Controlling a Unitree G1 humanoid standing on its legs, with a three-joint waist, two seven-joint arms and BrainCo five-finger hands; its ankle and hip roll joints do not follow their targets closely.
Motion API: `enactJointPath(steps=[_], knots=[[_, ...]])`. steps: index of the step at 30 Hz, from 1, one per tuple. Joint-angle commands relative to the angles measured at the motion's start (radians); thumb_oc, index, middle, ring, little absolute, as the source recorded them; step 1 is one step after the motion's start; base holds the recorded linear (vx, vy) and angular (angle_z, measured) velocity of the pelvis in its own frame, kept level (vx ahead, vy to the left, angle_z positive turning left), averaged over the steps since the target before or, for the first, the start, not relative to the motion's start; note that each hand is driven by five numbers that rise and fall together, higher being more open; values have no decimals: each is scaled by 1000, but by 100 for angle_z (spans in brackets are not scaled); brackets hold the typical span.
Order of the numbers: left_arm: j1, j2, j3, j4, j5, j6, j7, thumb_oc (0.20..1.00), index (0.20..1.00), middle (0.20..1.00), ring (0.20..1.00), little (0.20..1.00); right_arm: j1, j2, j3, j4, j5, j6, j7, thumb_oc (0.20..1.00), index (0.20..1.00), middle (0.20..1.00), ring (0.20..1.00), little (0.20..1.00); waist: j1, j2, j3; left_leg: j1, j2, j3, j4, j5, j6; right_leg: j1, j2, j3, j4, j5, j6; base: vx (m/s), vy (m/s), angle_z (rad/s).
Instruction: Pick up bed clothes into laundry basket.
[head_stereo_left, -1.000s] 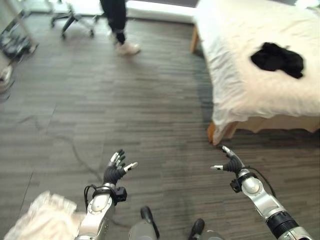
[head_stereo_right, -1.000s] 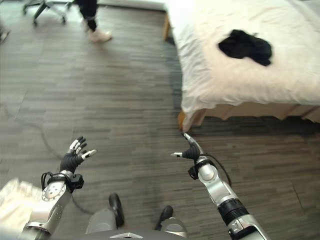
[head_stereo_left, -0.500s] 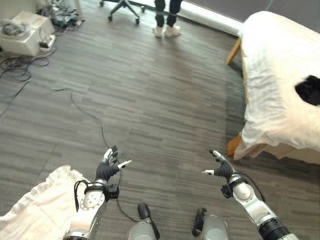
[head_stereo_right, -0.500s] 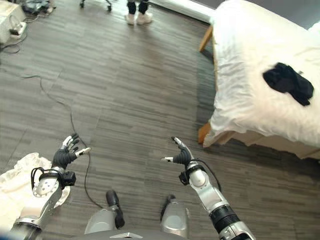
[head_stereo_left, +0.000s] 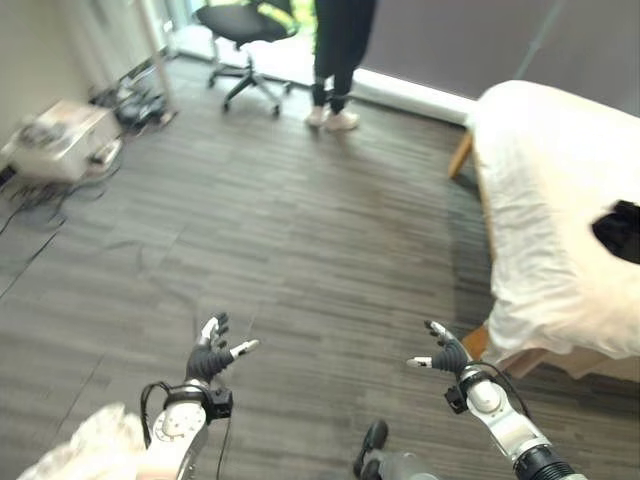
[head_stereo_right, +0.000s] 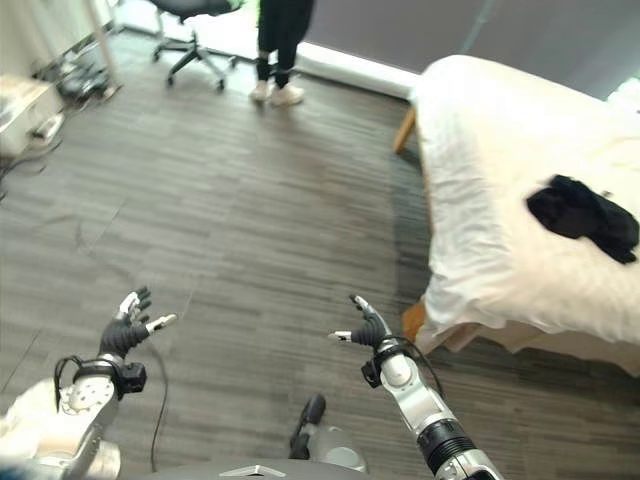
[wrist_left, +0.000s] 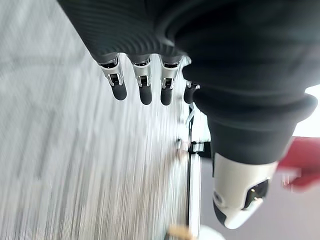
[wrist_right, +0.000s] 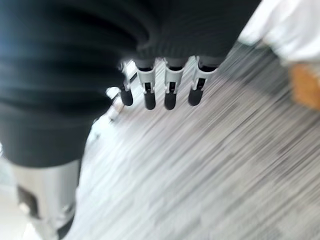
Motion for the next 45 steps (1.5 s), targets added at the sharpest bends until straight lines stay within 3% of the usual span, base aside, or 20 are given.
enactJointPath(steps=[1, 2, 3, 5, 7, 10, 12, 15, 21, 23, 26, 28, 35, 36, 39, 40, 42, 43, 45], knots=[[-67, 32, 8, -52, 23, -61, 27, 1000, 1000, 1000, 1000, 1000, -142, -54, -20, -17, -28, -29, -30, 1000, 1000, 1000, 1000, 1000, 23, 22, 149, -99, 97, -62, 175, 71, -28, 130, -60, 5, 14, -178, 122, 32, -148, -68], [-69, 32, 7, -52, 24, -62, 28, 1000, 1000, 1000, 1000, 1000, -143, -54, -21, -17, -28, -29, -30, 1000, 1000, 1000, 1000, 1000, 24, 25, 152, -105, 108, -67, 190, 68, -35, 131, -52, 5, 14, -182, 118, -9, -111, -92], [-70, 30, 8, -48, 31, -63, 44, 1000, 1000, 1000, 1000, 1000, -157, -63, -16, -19, -34, -26, -32, 1000, 1000, 1000, 1000, 1000, 35, 25, 175, -150, 121, -116, 228, 73, -36, 142, -41, 20, 14, -190, 108, -30, -17, -93], [-71, 25, 11, -34, 40, -65, 62, 1000, 1000, 1000, 1000, 1000, -174, -68, -9, -21, -35, -24, -33, 1000, 1000, 1000, 1000, 1000, 42, 12, 188, -175, 61, -154, 155, 35, 1, 122, -63, 48, 14, -170, 118, -72, 98, -78], [-73, 28, 15, -25, 35, -69, 67, 1000, 1000, 1000, 1000, 1000, -189, -67, 0, -20, -29, -23, -29, 1000, 1000, 1000, 1000, 1000, 52, 17, 182, -169, 3, -247, 6, 23, 13, 108, -61, 120, 14, -160, 141, 78, 234, -84], [-69, 27, 23, -1, 20, -80, 82, 1000, 1000, 1000, 1000, 1000, -202, -48, 18, 2, 8, -29, -13, 1000, 1000, 1000, 1000, 1000, 81, 35, 171, -182, -32, -464, -184, 99, 10, 102, -29, 256, 14, -164, 158, 194, 238, -134], [-64, 24, 25, -7, 2, -91, 78, 1000, 1000, 1000, 1000, 1000, -195, -45, 4, 29, 34, -37, -11, 1000, 1000, 1000, 1000, 1000, 88, 53, 166, -186, -33, -512, -288, 171, 10, 110, -18, 303, 14, -171, 157, 187, 198, -186], [-52, 10, 6, 3, 11, -78, 54, 1000, 1000, 1000, 1000, 1000, -159, -38, -11, 46, 23, -27, 10, 1000, 1000, 1000, 1000, 1000, 67, 76, 141, -122, -12, -431, -334, 163, 6, 127, -34, 297, 14, -161, 170, 172, 239, -81], [-51, 27, -27, -7, 15, -70, 23, 1000, 1000, 1000, 1000, 1000, -131, 9, -3, 72, 24, -17, 35, 1000, 1000, 1000, 1000, 1000, 49, 45, 130, -49, -40, -310, -334, 142, 50, 71, -104, 312, 123, -115, 224, 110, 216, -35], [-52, 28, -25, -4, 16, -69, 24, 1000, 1000, 1000, 1000, 1000, -126, 18, -1, 72, 21, -15, 37, 1000, 1000, 1000, 1000, 1000, 51, 42, 131, -45, -47, -301, -334, 135, 56, 58, -109, 309, 143, -113, 230, 39, 119, -46], [-47, 41, -3, -15, 3, -69, 31, 1000, 1000, 1000, 1000, 1000, -123, 33, -3, 58, 32, -16, 47, 1000, 1000, 1000, 1000, 1000, 41, 36, 127, -32, -38, -241, -334, 128, 53, 14, -130, 228, 149, -54, 252, 70, 60, -39], [-43, 48, 9, -37, -6, -70, 27, 1000, 1000, 1000, 1000, 1000, -113, 44, -16, 60, 37, -22, 45, 1000, 1000, 1000, 1000, 1000, 25, 47, 124, -38, -27, -230, -334, 132, 48, -28, -124, 212, 132, -31, 257, 67, -1, -37], [-60, 25, 18, -53, -20, -79, 14, 1000, 1000, 1000, 1000, 1000, -63, 42, -46, 95, 24, -16, 25, 1000, 1000, 1000, 1000, 1000, 26, 41, 83, -45, -47, -223, -334, 120, 44, 41, -145, 190, 14, -42, 231, 85, 0, 1], [84, -195, 162, 48, -71, -105, 27, 1000, 1000, 1000, 1000, 1000, 30, -57, -190, -149, 184, -105, 33, 1000, 1000, 1000, 1000, 1000, 158, 176, 75, -335, 234, 27, 32, 407, -93, 268, -136, -6, 14, -263, 185, 0, 0, 0], [96, -189, 177, -34, -49, -97, 19, 1000, 1000, 1000, 1000, 1000, -4, -47, -200, -168, 169, -96, 3, 1000, 1000, 1000, 1000, 1000, 170, 161, 74, -305, 281, 124, 43, 411, -87, 288, -127, -62, 14, -274, 178, -65, 19, 23], [100, -186, 180, -48, -33, -95, 15, 1000, 1000, 1000, 1000, 1000, -12, -49, -204, -172, 153, -93, -6, 1000, 1000, 1000, 1000, 1000, 176, 166, 62, -285, 276, 131, -5, 391, -78, 291, -120, -72, 15, -269, 183, 2, 149, 94], [105, -170, 181, -81, 6, -87, 9, 1000, 1000, 1000, 1000, 1000, -13, -53, -214, -193, 110, -95, -18, 1000, 1000, 1000, 1000, 1000, 176, 159, 39, -218, 188, 117, -131, 331, -29, 288, -138, -94, 56, -240, 194, 51, 292, 80], [83, -144, 163, -98, 28, -80, 5, 1000, 1000, 1000, 1000, 1000, -7, -68, -230, -208, 24, -93, -34, 1000, 1000, 1000, 1000, 1000, 167, 151, 38, -169, 112, 70, -211, 270, 23, 238, -204, -116, 276, -191, 221, 46, 284, 72], [81, -144, 162, -97, 28, -79, 6, 1000, 1000, 1000, 1000, 1000, -7, -67, -231, -209, 21, -93, -35, 1000, 1000, 1000, 1000, 1000, 164, 145, 38, -168, 97, 71, -219, 268, 32, 230, -222, -117, 296, -196, 228, 42, 180, 119]])
